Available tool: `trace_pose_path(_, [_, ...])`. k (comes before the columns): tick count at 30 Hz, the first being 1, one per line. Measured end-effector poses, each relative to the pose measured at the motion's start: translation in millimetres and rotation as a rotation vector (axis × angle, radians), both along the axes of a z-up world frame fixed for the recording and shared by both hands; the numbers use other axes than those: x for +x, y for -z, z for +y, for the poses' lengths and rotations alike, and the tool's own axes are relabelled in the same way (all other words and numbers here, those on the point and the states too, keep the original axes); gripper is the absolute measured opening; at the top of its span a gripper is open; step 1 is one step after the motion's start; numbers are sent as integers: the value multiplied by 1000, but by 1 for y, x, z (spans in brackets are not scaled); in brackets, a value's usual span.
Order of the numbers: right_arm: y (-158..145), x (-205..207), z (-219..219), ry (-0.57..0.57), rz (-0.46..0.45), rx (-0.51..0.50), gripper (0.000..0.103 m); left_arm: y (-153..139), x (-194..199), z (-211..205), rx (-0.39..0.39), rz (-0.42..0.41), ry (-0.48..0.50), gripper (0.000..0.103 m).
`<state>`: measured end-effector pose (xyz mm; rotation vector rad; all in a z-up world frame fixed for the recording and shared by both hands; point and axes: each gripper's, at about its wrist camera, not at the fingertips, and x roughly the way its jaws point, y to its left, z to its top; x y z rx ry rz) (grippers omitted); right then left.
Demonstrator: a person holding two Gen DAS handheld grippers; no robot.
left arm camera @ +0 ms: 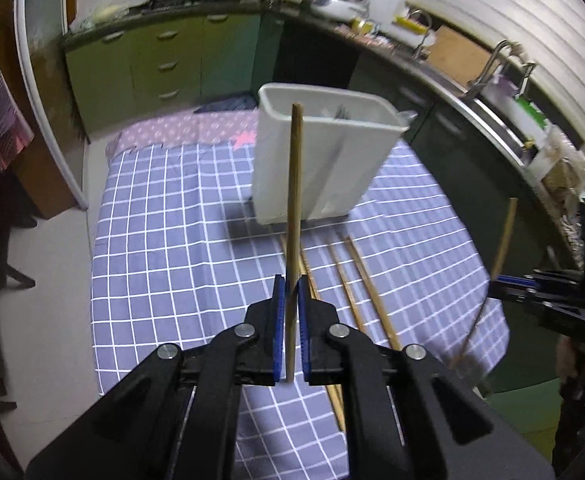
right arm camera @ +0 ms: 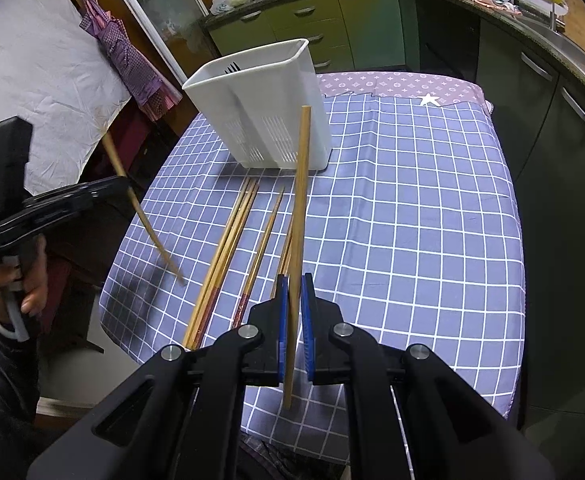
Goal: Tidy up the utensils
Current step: 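Carry both chopsticks upright over the white holder and open the left gripper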
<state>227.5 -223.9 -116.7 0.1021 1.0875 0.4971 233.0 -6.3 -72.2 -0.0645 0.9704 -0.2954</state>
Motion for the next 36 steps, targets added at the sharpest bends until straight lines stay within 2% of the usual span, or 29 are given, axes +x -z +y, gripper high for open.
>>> trace_pose_path(7, [-7,-5,1,-9,-24,-1,7,-29,-22,-13,8,-72,35,6])
trace_pose_path(16, [-15,-8,-1,-10,-52,11,7,-46,-27,-23,13,-101,58,7])
trace_pose_path(23, [-33,-6,1,-23,-97,28,7,-59,-29,-27,26,-127,70,6])
trace_pose_path(29, [-77,5,7,-33,-198,48,7,-82,-23,-27,17,-153,66,7])
trace_pose_path(36, [-139,32,15,-32,-308,76,7,-142,-11,-29,42,-312,39,6])
